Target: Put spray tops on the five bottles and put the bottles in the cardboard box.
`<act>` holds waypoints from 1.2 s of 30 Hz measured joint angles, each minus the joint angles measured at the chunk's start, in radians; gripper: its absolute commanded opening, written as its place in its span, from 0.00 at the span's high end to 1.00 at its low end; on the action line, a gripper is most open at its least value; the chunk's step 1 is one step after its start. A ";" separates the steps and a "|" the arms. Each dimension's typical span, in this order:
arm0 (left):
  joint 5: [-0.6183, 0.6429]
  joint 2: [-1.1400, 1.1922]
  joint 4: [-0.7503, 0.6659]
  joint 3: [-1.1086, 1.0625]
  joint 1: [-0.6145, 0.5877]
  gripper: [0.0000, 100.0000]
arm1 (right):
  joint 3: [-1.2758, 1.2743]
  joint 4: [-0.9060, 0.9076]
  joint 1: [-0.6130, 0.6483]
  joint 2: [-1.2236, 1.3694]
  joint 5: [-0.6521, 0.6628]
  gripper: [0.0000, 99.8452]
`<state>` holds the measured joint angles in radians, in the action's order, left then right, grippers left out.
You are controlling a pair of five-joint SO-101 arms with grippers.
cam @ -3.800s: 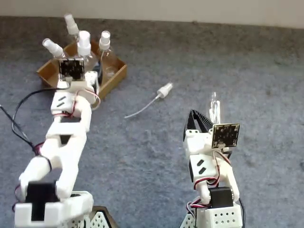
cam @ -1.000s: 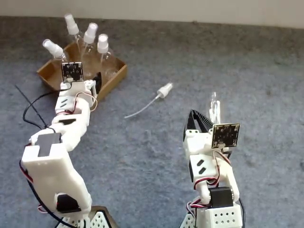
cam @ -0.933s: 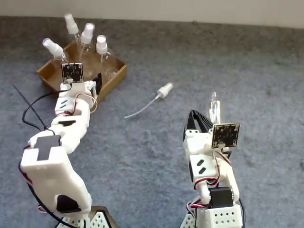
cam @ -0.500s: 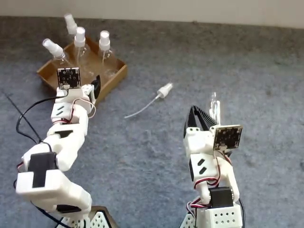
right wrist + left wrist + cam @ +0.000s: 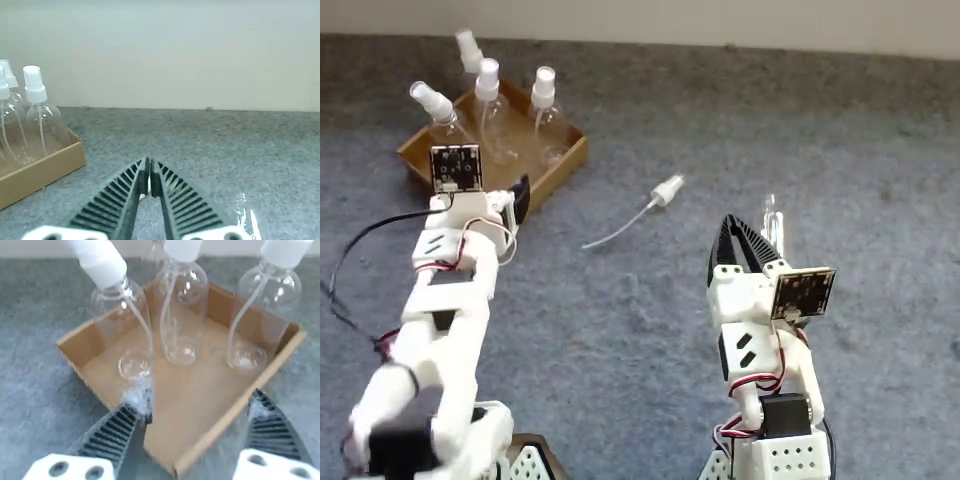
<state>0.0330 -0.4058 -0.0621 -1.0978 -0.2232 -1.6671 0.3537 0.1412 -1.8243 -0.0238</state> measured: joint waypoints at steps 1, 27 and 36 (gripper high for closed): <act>0.000 -0.049 0.087 0.008 0.000 0.73 | 0.000 0.000 0.000 0.000 0.000 1.00; -0.068 -0.483 1.579 0.747 0.509 0.73 | 0.000 -0.006 -0.743 0.000 -0.002 1.00; -0.018 -0.199 1.583 0.844 0.651 0.73 | 0.000 0.129 -1.065 0.000 -0.002 1.00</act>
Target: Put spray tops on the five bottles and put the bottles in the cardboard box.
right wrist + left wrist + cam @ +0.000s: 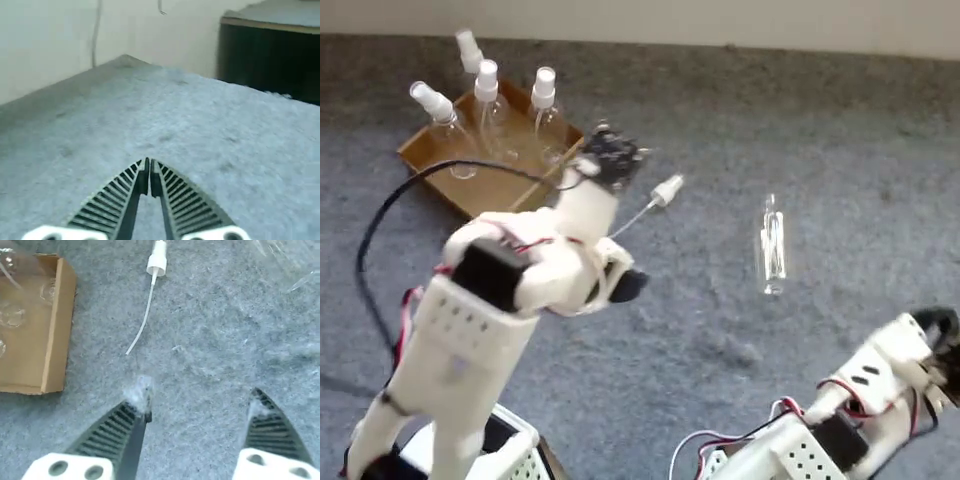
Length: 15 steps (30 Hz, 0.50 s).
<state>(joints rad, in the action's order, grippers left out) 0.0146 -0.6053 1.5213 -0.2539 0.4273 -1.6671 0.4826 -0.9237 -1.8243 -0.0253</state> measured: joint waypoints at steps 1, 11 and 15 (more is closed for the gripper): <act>0.000 0.038 0.000 0.023 0.017 0.73 | 0.000 0.029 -0.043 0.000 0.000 1.00; 0.087 0.468 0.000 0.278 0.173 0.73 | 0.000 0.129 -0.428 0.000 0.000 1.00; 0.161 0.657 0.000 0.488 0.221 0.73 | 0.000 0.143 -0.485 0.000 0.000 1.00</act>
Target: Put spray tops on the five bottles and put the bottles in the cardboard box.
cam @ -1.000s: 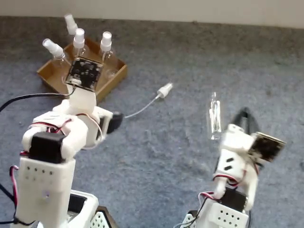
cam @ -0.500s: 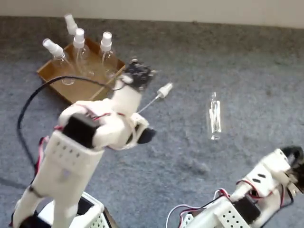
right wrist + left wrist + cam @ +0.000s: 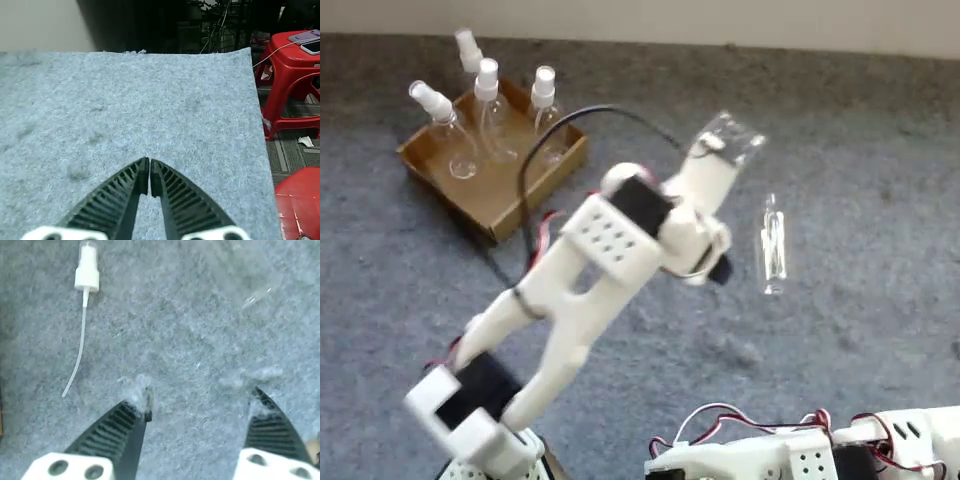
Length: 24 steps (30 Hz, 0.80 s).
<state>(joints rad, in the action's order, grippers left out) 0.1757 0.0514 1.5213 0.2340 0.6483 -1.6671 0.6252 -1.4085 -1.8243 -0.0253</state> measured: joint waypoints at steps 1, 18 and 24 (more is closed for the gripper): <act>0.005 0.054 0.000 0.060 0.011 0.73 | 0.000 0.015 0.002 0.000 0.000 1.00; 0.187 0.870 0.000 0.950 0.054 0.73 | 0.000 0.207 -0.002 0.000 0.000 1.00; 0.190 1.131 -0.043 1.289 0.055 0.73 | 0.000 0.304 -0.002 0.000 0.000 1.00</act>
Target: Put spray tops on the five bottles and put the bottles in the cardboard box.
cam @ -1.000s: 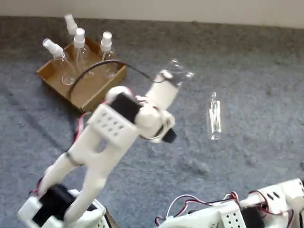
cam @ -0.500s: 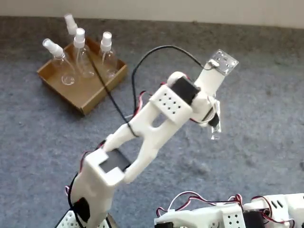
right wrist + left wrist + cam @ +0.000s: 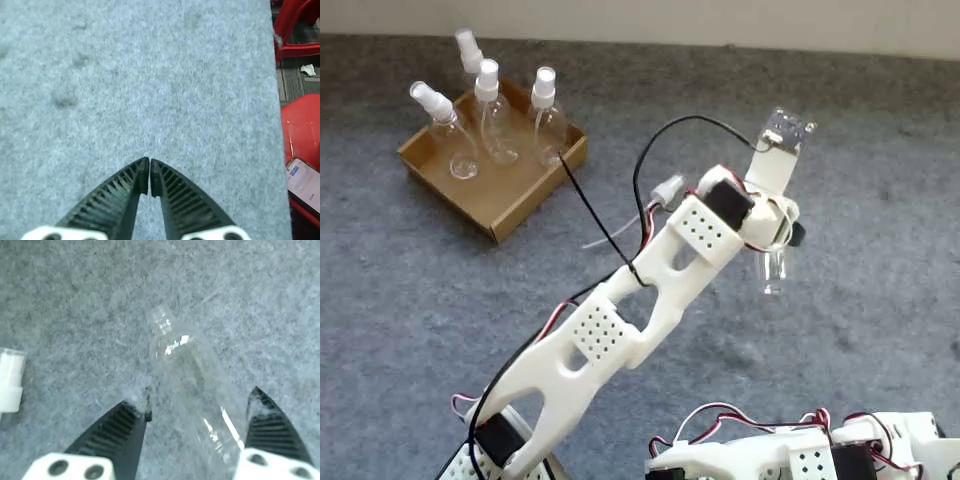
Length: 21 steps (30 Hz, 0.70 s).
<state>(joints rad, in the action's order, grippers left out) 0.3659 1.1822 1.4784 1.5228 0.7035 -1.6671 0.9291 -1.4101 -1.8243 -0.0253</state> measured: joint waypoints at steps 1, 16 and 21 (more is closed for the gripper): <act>0.000 0.037 -0.009 0.044 0.000 0.73 | 0.000 0.014 0.000 0.000 0.000 1.00; 0.000 0.120 -0.015 0.084 0.011 0.73 | 0.000 0.172 0.132 0.000 0.000 1.00; 0.003 0.120 0.061 0.084 0.018 0.73 | 0.000 0.175 0.164 0.000 0.000 1.00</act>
<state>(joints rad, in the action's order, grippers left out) 0.3690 1.3019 1.5397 1.6072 0.7219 -1.6671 1.1040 -1.2459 -1.8243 -0.0253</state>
